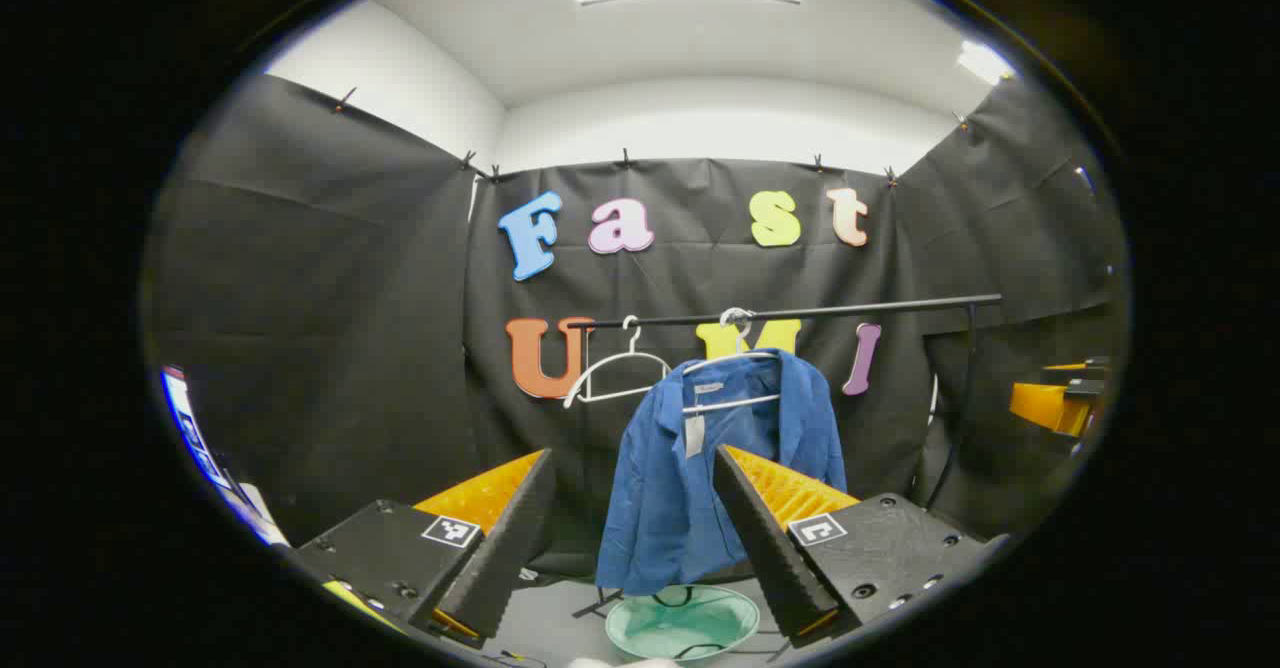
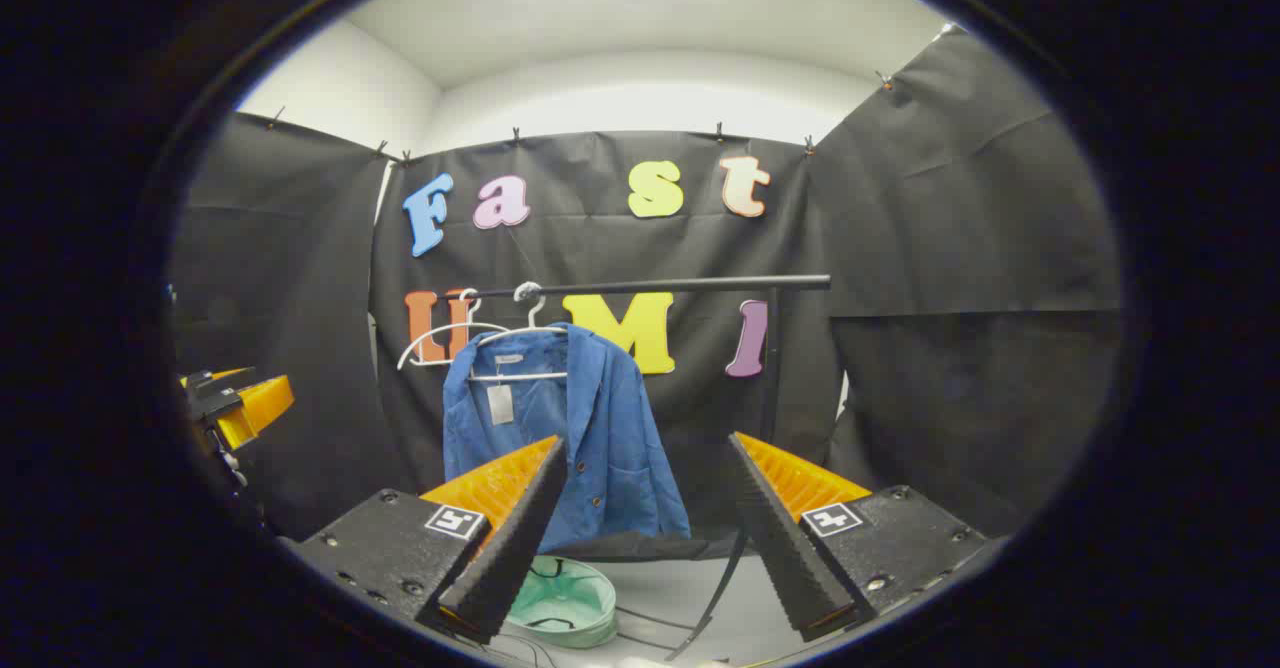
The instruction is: Grasp the clothes on the hanger with both hands and then place them into the laundry hamper below.
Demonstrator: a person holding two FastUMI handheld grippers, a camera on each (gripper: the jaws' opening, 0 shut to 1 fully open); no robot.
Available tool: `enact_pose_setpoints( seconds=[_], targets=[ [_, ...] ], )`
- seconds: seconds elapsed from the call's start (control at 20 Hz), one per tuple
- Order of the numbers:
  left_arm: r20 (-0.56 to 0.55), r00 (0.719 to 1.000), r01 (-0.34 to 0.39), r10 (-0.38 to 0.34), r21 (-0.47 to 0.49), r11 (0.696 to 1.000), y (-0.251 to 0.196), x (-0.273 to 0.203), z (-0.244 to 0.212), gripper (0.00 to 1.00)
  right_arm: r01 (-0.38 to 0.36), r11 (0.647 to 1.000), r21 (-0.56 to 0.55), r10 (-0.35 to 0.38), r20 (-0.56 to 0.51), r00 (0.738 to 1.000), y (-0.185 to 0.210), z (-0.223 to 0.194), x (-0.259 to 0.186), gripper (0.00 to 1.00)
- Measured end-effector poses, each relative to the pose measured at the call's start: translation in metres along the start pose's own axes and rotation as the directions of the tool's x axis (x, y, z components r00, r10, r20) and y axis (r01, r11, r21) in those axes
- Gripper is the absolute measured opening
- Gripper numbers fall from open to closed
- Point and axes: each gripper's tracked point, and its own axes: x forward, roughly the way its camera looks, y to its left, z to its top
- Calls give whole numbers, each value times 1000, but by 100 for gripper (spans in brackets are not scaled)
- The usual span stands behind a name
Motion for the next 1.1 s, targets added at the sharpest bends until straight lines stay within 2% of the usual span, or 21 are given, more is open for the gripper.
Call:
enact_pose_setpoints(
  seconds=[0.55,0.85,1.1],
  targets=[
    [-17,1000,-4,4,9,1000,-6,23,-8,100,-42,997,-63,39,-47,998,10,-15,32,99],
    [-18,1000,-4,4,12,1000,-33,57,-19,100,-117,991,-72,111,-72,991,19,-29,87,99],
    [-18,1000,11,-11,29,1000,-63,108,-37,100,-168,983,-71,162,-82,983,24,-36,151,99]
  ],
)
